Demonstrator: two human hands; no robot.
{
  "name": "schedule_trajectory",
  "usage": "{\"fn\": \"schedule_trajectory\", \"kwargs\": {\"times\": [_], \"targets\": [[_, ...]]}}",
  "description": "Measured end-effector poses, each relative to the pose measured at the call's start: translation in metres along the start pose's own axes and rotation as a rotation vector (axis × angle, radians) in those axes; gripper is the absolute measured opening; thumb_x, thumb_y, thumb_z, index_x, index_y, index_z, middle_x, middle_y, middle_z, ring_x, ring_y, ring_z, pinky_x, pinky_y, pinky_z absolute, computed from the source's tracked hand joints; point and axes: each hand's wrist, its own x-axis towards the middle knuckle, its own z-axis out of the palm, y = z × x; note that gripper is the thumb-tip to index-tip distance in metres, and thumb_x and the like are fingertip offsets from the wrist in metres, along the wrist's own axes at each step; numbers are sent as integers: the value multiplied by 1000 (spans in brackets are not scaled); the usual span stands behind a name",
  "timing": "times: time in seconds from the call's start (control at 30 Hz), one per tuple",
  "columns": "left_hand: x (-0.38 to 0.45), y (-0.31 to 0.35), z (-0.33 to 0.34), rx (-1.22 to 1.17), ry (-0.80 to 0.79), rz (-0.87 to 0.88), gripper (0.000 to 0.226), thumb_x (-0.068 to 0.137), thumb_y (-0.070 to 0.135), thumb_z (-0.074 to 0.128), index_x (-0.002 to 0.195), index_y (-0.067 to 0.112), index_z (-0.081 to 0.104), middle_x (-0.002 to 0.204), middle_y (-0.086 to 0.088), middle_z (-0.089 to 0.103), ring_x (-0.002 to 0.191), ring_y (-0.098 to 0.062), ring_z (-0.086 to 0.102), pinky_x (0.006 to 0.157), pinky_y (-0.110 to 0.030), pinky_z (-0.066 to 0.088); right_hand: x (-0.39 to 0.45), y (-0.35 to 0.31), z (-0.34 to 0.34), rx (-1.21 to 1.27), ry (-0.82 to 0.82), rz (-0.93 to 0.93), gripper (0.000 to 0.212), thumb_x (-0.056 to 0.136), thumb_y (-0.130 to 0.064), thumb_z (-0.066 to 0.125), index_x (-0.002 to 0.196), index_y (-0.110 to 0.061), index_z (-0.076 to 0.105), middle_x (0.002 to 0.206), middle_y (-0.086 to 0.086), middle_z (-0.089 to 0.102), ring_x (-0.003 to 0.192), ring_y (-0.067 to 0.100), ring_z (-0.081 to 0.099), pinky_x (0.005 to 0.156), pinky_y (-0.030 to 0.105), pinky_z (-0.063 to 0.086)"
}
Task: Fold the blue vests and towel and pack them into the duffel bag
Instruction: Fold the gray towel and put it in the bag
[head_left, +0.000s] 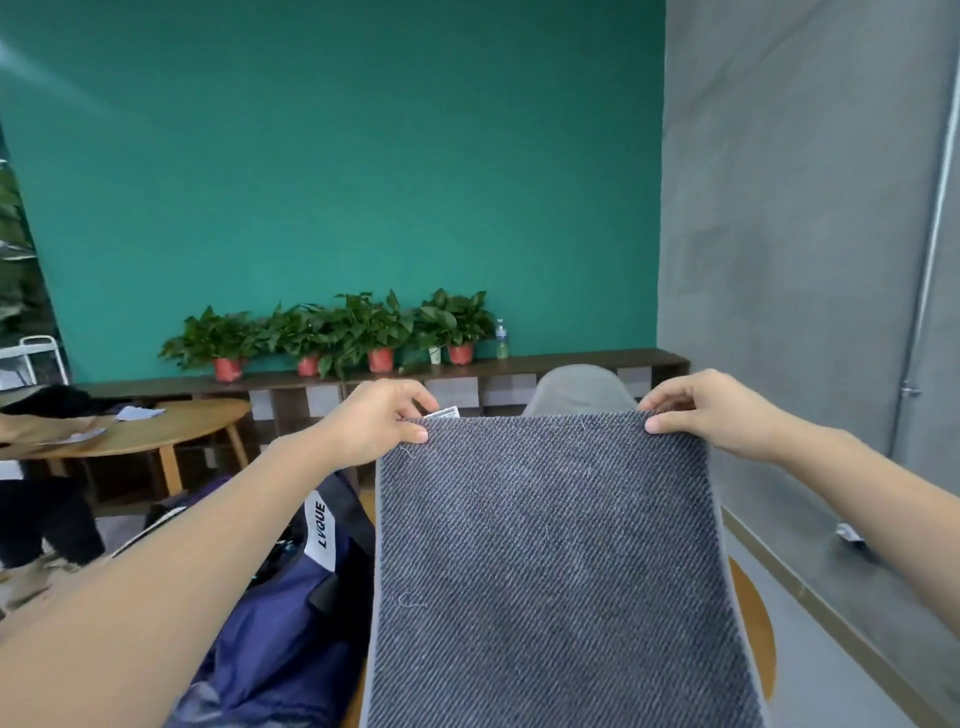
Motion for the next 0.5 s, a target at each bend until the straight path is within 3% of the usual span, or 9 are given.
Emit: {"fn": "schedule_trajectory", "kwargs": {"times": [0.07, 0.17, 0.33, 0.4, 0.5], "targets": [[19, -26, 32, 45, -47, -20, 24, 90, 14, 75, 104, 33, 69, 100, 9, 70, 97, -5, 65, 91, -29, 50, 16, 28, 27, -42, -40, 28, 14, 86, -16, 79, 91, -29, 76, 89, -14, 76, 82, -7, 66, 72, 4, 45], [47, -67, 84, 120, -134, -43, 17, 92, 11, 71, 100, 26, 71, 101, 5, 70, 98, -12, 65, 85, -28, 48, 38, 73, 74, -119, -122, 79, 14, 88, -20, 77, 90, -33, 72, 95, -13, 75, 86, -3, 65, 74, 10, 45], [86, -115, 148, 190, -125, -80, 17, 98, 13, 62, 110, 23, 69, 112, -3, 68, 103, -20, 64, 89, -38, 55, 67, 133, 132, -207, -141, 151, 22, 88, -30, 76, 79, -46, 63, 93, -18, 71, 93, 8, 65, 89, 41, 52], [91, -124, 161, 190, -96, -83, 14, 99, 15, 62, 108, 23, 69, 110, -2, 68, 98, -19, 64, 87, -39, 57, 71, 142, 144, -191, -104, 143, 19, 90, -27, 75, 84, -43, 65, 95, -15, 72, 95, 10, 65, 89, 41, 53], [86, -132, 174, 223, -94, -54, 12, 98, 16, 63, 104, 23, 70, 106, 0, 70, 98, -21, 65, 87, -39, 55, 65, 145, 157, -138, -41, 112, 7, 93, -21, 72, 98, -26, 74, 99, -10, 72, 96, 10, 64, 87, 30, 49]]}}
